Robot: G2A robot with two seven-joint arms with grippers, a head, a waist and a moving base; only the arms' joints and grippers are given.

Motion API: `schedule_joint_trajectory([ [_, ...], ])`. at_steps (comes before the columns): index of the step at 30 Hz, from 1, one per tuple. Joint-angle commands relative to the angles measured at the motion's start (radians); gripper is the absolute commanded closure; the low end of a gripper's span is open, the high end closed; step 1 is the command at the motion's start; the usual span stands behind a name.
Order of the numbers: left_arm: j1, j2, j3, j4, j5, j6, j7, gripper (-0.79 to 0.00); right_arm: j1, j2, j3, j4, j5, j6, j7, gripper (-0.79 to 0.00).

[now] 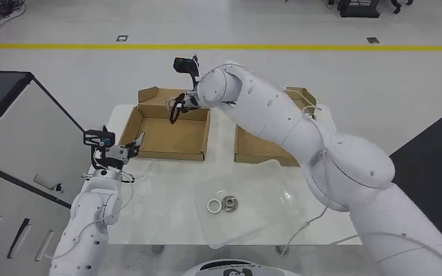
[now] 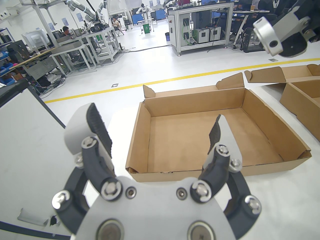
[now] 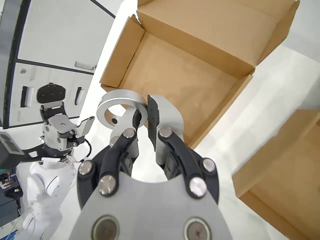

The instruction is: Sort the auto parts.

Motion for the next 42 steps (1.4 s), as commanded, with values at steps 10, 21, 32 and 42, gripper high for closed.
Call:
schedule_joint_trajectory([
  [10, 0.000, 0.000, 0.000, 0.000, 0.000, 0.000, 0.000, -0.785, -0.015, -0.066, 0.003, 0.130, 0.019, -0.091, 0.014, 0.000],
  [21, 0.000, 0.000, 0.000, 0.000, 0.000, 0.000, 0.000, -0.785, -0.015, -0.066, 0.003, 0.130, 0.019, -0.091, 0.014, 0.000],
  [32, 0.000, 0.000, 0.000, 0.000, 0.000, 0.000, 0.000, -0.785, -0.015, -0.066, 0.003, 0.130, 0.019, -0.091, 0.014, 0.000],
  [42, 0.000, 0.000, 0.000, 0.000, 0.000, 0.000, 0.000, -0.785, -0.015, -0.066, 0.003, 0.130, 0.019, -0.091, 0.014, 0.000],
])
